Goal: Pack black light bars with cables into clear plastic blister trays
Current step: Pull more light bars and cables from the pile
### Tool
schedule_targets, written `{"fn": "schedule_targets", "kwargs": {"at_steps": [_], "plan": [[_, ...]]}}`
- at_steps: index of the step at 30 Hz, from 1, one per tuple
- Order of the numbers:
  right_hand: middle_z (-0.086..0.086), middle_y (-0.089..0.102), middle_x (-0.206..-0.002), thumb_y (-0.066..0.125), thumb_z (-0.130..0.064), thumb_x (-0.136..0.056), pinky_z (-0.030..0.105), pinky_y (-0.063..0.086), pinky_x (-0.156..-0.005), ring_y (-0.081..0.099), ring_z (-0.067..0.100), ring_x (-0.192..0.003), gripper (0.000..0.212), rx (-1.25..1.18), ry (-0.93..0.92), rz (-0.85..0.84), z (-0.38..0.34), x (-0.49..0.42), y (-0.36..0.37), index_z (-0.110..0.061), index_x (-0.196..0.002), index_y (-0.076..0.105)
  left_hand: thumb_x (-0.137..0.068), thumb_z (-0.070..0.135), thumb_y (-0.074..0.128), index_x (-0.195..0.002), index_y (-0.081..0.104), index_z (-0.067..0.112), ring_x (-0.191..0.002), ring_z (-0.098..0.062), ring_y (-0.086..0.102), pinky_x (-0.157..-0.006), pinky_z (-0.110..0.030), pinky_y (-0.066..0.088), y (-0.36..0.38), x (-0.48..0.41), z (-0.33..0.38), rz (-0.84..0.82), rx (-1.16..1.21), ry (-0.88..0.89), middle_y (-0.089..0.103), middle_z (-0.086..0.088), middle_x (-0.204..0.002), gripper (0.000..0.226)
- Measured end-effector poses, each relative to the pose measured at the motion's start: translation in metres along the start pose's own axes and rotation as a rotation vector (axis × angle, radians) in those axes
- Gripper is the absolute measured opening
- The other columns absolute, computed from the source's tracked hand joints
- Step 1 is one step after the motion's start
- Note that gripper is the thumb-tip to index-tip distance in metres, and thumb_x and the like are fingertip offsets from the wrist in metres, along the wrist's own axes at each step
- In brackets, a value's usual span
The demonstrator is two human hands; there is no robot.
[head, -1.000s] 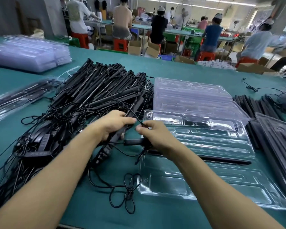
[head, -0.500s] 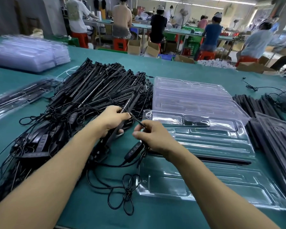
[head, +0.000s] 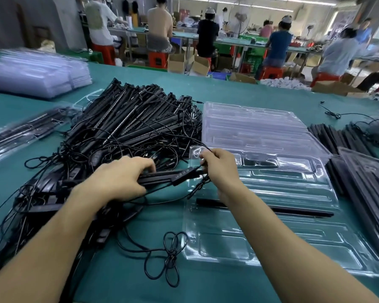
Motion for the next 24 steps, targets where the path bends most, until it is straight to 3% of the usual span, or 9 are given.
{"fn": "schedule_targets", "kwargs": {"at_steps": [3,5,8,10,13,18,22,24], "plan": [[-0.002,0.043,-0.067,0.062,-0.018,-0.088,0.026,0.031,-0.059,0.038,0.017,-0.069,0.024,-0.077,0.091,0.036,-0.001,-0.004,-0.004,0.006,-0.086,0.065,-0.072,0.042,0.063,-0.085,0.047,0.040,-0.079,-0.021,0.056,-0.066,-0.033,0.038,0.009,0.002,-0.010,0.269,0.063,-0.182,0.057,0.009,-0.084,0.021],[-0.003,0.050,-0.074,0.060,-0.018,-0.090,0.025,0.031,-0.058,0.044,0.014,-0.071,0.019,-0.119,0.128,0.022,-0.003,-0.005,-0.005,-0.003,-0.081,0.067,-0.070,0.051,0.060,-0.085,0.050,0.038,-0.077,-0.023,0.054,-0.066,-0.033,0.038,0.010,0.001,-0.017,0.349,0.091,-0.265,0.055,0.009,-0.078,0.022],[0.000,0.057,-0.074,0.054,-0.017,-0.092,0.027,0.035,-0.062,0.052,0.013,-0.070,0.020,-0.188,0.178,0.001,-0.008,-0.007,0.000,-0.014,-0.074,0.061,-0.069,0.061,0.055,-0.083,0.049,0.035,-0.077,-0.024,0.048,-0.068,-0.034,0.036,0.012,0.000,-0.020,0.318,0.083,-0.335,0.044,0.011,-0.072,0.030],[-0.001,0.059,-0.069,0.052,-0.016,-0.089,0.028,0.035,-0.062,0.056,0.014,-0.068,0.020,-0.268,0.206,0.014,-0.011,-0.010,0.004,-0.016,-0.069,0.057,-0.069,0.065,0.053,-0.091,0.057,0.038,-0.076,-0.025,0.046,-0.068,-0.034,0.036,0.013,0.002,-0.021,0.298,0.049,-0.362,0.037,0.012,-0.070,0.035],[-0.003,0.061,-0.058,0.053,-0.017,-0.090,0.026,0.036,-0.057,0.058,0.017,-0.065,0.022,-0.366,0.209,-0.001,-0.016,-0.014,0.005,-0.016,-0.068,0.054,-0.070,0.071,0.048,-0.102,0.063,0.040,-0.071,-0.024,0.049,-0.065,-0.032,0.036,0.016,0.005,-0.020,0.296,-0.073,-0.342,0.042,0.011,-0.068,0.047],[0.000,0.055,-0.054,0.052,-0.017,-0.098,0.023,0.041,-0.047,0.056,0.011,-0.045,0.021,-0.624,0.321,-0.053,-0.017,-0.018,0.009,-0.012,-0.077,0.052,-0.077,0.063,0.057,-0.092,0.064,0.035,-0.064,-0.024,0.047,-0.061,-0.031,0.037,0.016,0.010,-0.018,0.454,-0.067,-0.328,0.043,0.011,-0.062,0.033],[-0.004,0.050,-0.051,0.053,-0.017,-0.100,0.021,0.047,-0.043,0.051,0.008,-0.044,0.023,-0.909,0.355,-0.090,-0.023,-0.023,0.010,-0.013,-0.077,0.051,-0.086,0.049,0.059,-0.077,0.056,0.025,-0.047,-0.019,0.038,-0.056,-0.030,0.035,0.009,0.018,-0.039,0.694,-0.036,-0.441,0.043,0.004,-0.055,0.026],[-0.003,0.051,-0.055,0.052,-0.017,-0.100,0.022,0.049,-0.047,0.054,0.009,-0.045,0.019,-0.917,0.357,-0.108,-0.023,-0.023,0.010,-0.012,-0.082,0.052,-0.089,0.047,0.059,-0.074,0.047,0.024,-0.049,-0.019,0.036,-0.057,-0.033,0.035,0.005,0.017,-0.044,0.742,0.000,-0.454,0.038,0.003,-0.054,0.030]]}}
Point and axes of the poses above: each hand's wrist, its own x-axis away from the middle knuckle, its own y-axis out of the palm, z = x × y, the point moved 3 cm from there along -x, towards the middle knuckle
